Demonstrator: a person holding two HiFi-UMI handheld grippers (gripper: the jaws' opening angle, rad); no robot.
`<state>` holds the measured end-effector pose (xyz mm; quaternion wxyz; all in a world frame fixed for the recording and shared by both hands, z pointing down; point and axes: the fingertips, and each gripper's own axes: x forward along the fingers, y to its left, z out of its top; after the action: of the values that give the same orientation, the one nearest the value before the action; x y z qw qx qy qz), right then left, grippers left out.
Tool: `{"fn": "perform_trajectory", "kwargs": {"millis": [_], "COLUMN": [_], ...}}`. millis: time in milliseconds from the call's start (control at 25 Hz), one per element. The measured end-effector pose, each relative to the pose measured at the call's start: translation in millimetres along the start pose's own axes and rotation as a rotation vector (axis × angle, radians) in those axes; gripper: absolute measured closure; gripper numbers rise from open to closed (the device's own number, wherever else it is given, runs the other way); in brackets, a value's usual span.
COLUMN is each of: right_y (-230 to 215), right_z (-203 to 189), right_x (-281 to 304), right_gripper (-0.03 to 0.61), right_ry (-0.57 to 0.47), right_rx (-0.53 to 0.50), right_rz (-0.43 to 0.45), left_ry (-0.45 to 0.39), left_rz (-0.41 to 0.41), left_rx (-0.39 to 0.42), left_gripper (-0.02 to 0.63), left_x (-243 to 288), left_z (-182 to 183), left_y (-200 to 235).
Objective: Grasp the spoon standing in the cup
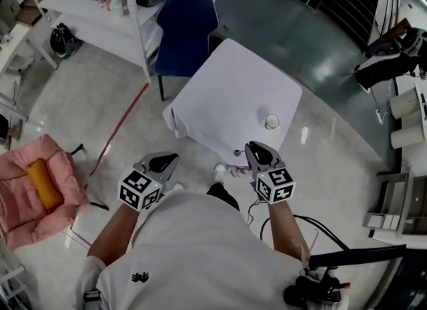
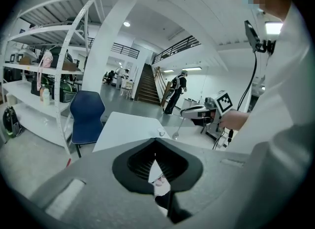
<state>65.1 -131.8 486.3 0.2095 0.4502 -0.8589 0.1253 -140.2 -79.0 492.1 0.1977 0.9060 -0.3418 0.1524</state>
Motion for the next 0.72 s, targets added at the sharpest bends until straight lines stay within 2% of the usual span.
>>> {"fn": "perform_trajectory", "kwargs": {"millis": [240,720], "right_y": [32,65], "right_z": [-9,-9], "right_x": [-17,-40], "right_gripper": [0.525,0.525], "right_ry": [0.014,0.004], "right_rx": [-0.015,-0.029], "right_rz": [0.014,0.017], "left_ry": [0.015,0.034], "left_rz": [-0.029,-0.077], "left_rx": [0.008,0.035], "left_gripper": [0.601,0.601], "left_x": [-5,-12], "left_z": [-12,-21], "left_y": [-8,-20]}}
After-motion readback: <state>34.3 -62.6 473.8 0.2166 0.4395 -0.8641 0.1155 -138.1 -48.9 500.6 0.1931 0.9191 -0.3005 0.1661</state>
